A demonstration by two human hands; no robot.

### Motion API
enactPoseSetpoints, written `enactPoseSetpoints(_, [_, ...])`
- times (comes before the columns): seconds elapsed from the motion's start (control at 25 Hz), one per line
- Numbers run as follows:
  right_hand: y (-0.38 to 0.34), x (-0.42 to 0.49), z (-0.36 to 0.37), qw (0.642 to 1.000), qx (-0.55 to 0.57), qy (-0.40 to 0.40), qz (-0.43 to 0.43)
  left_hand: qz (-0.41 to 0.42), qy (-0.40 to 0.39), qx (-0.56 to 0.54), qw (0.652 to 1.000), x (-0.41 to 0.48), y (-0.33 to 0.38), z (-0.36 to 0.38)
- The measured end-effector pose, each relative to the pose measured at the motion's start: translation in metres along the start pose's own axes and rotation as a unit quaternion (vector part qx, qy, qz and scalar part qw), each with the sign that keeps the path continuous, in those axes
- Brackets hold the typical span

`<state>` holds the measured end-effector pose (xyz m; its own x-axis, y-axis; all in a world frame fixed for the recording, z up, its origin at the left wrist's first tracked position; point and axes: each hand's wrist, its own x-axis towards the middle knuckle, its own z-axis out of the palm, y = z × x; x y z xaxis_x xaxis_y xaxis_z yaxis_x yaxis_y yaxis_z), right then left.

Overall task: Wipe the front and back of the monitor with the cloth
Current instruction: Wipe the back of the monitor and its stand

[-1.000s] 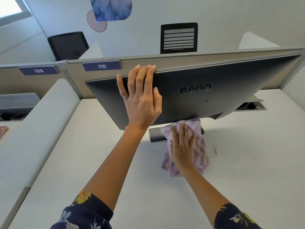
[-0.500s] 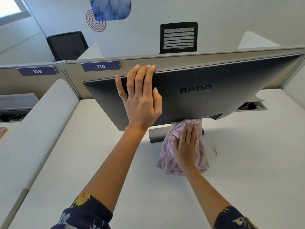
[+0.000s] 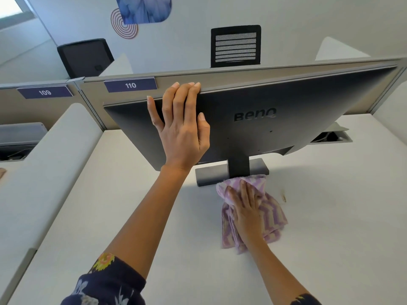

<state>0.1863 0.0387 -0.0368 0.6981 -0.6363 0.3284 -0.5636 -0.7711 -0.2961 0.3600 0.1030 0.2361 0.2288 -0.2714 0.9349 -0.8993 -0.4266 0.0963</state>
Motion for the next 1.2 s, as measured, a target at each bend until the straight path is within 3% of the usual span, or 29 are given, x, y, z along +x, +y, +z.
enactPoseSetpoints(0.2, [0.009,0.004,-0.006,0.976,0.167,0.031,0.135,0.001,-0.003,0.001,1.0,-0.001,0.0,-0.002])
enactPoseSetpoints(0.36, [-0.008,0.008,-0.008,0.971,0.138,0.039,0.191,-0.004,-0.008,0.003,1.0,-0.001,0.001,-0.002])
enactPoseSetpoints(0.52, [-0.011,-0.002,-0.001,0.997,0.007,-0.014,0.076,-0.002,-0.009,0.007,1.0,0.0,0.0,-0.002])
enactPoseSetpoints(0.64, [0.0,-0.004,0.001,1.0,0.001,0.0,0.005,-0.006,-0.009,0.007,1.0,0.0,0.0,-0.002])
enactPoseSetpoints(0.84, [0.001,0.007,-0.004,0.972,0.16,0.034,0.171,0.001,-0.003,0.006,1.0,-0.001,0.0,0.0])
enactPoseSetpoints(1.04, [0.0,0.002,0.0,0.998,0.038,0.01,0.05,0.004,0.001,0.006,1.0,0.0,0.0,0.001])
enactPoseSetpoints(1.2, [0.018,0.005,-0.003,0.997,-0.028,-0.007,-0.067,0.004,-0.002,0.01,1.0,-0.001,0.0,0.0])
